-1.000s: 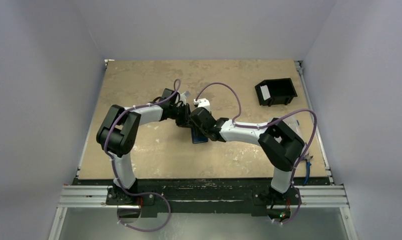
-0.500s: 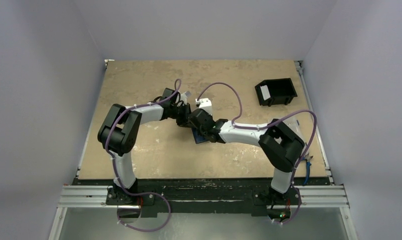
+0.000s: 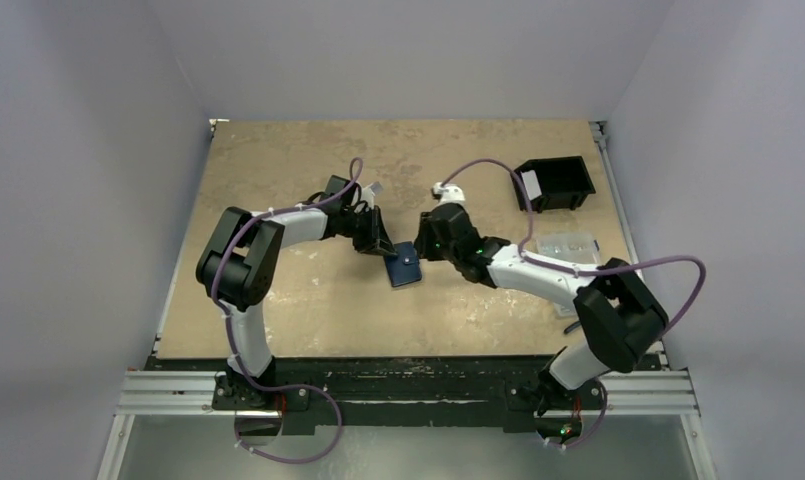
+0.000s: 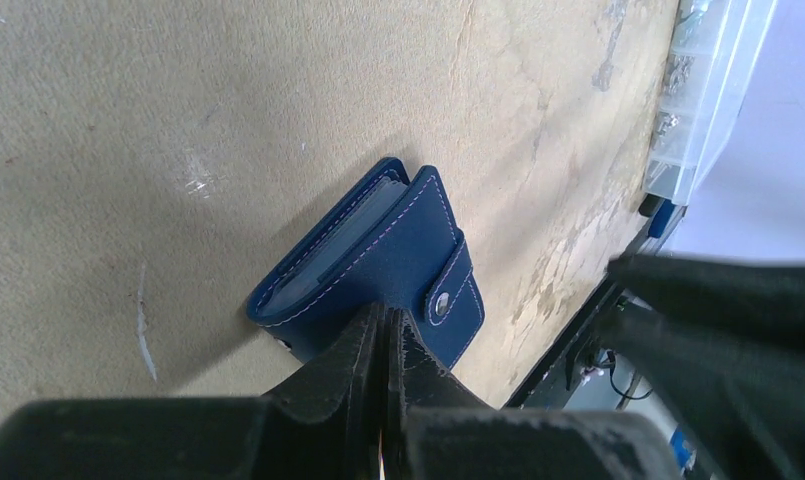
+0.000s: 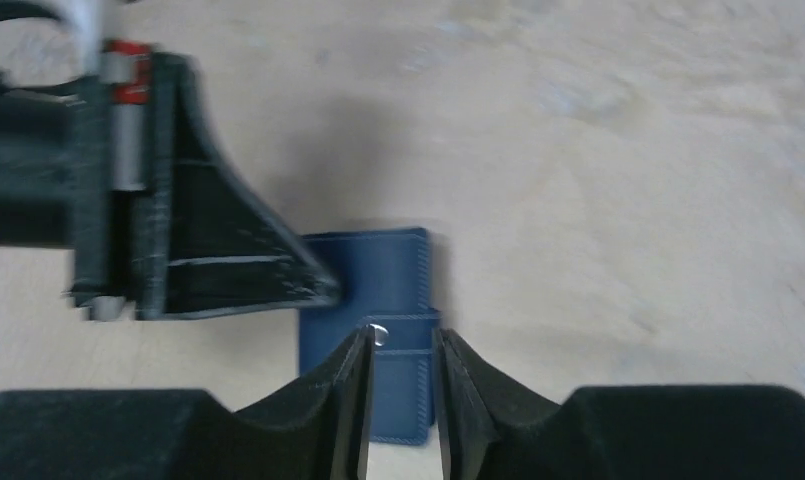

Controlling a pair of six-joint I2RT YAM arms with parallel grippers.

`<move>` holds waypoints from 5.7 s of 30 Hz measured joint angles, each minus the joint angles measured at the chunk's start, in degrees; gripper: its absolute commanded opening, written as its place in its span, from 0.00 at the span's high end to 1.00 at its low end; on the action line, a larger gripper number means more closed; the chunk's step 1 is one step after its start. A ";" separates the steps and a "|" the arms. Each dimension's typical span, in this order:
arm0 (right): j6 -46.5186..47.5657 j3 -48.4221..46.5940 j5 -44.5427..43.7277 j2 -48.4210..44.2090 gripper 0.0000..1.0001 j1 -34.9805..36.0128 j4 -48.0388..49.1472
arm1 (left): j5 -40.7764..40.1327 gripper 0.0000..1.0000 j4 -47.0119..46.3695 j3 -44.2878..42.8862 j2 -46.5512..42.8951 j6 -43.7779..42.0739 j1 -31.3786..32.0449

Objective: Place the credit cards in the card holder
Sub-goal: Open the card holder at the center of the board.

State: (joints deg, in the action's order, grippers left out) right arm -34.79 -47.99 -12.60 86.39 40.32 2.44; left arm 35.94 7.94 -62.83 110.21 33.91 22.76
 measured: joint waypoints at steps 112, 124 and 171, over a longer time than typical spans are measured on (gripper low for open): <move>4.85 -7.67 17.00 14.34 0.89 -5.33 -2.71 | -32.74 0.76 -1.05 11.82 -15.85 5.92 14.43; -5.35 -7.23 37.05 22.69 0.79 -5.33 14.73 | -36.72 0.72 2.86 10.62 -23.89 5.53 14.27; 10.49 -43.30 15.67 36.37 0.87 3.37 -4.48 | -18.01 0.39 1.11 10.60 -18.93 6.60 -21.33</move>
State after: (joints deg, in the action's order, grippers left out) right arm -24.29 -91.29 3.07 122.76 43.68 -2.04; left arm 17.93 9.06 -52.23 91.29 40.51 1.43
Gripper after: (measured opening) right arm 0.034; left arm 0.611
